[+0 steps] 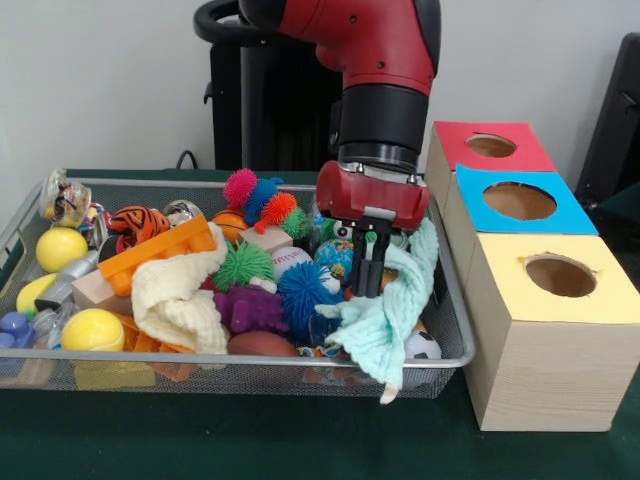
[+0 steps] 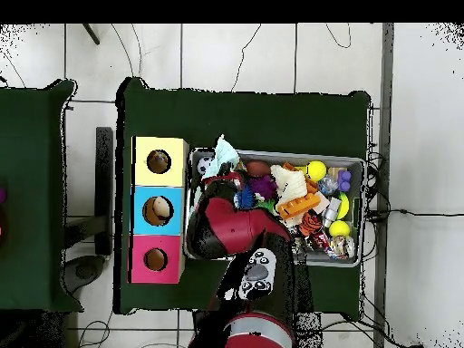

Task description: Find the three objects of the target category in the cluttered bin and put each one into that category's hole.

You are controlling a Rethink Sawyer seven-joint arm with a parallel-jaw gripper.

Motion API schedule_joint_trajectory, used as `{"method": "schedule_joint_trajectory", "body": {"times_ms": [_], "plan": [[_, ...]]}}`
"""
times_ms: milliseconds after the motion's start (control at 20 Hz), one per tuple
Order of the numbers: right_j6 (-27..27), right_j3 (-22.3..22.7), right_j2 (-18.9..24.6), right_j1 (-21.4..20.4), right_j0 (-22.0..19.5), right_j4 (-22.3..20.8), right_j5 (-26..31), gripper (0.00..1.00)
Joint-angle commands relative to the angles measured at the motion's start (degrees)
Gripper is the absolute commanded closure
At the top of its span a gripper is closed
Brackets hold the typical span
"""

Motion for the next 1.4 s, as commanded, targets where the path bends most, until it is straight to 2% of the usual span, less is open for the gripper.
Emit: {"method": "schedule_joint_trajectory", "body": {"times_ms": [50, 250, 550, 1000, 1250, 1400], "plan": [[7.0, -2.8, 0.6, 3.8, -1.0, 1.5, 0.3, 1.00], [6.7, -3.2, -1.1, 5.6, -0.4, 1.4, -1.3, 1.00], [6.1, -3.5, -1.0, 7.6, -1.6, -0.3, -1.9, 1.00], [6.3, -3.8, -0.1, 9.1, -2.9, -1.5, -4.1, 1.00], [6.4, -3.9, 2.6, 9.0, -4.6, -3.6, -5.8, 1.00], [6.4, -4.9, 2.6, 9.2, -4.3, -3.0, -5.5, 1.00]]}}
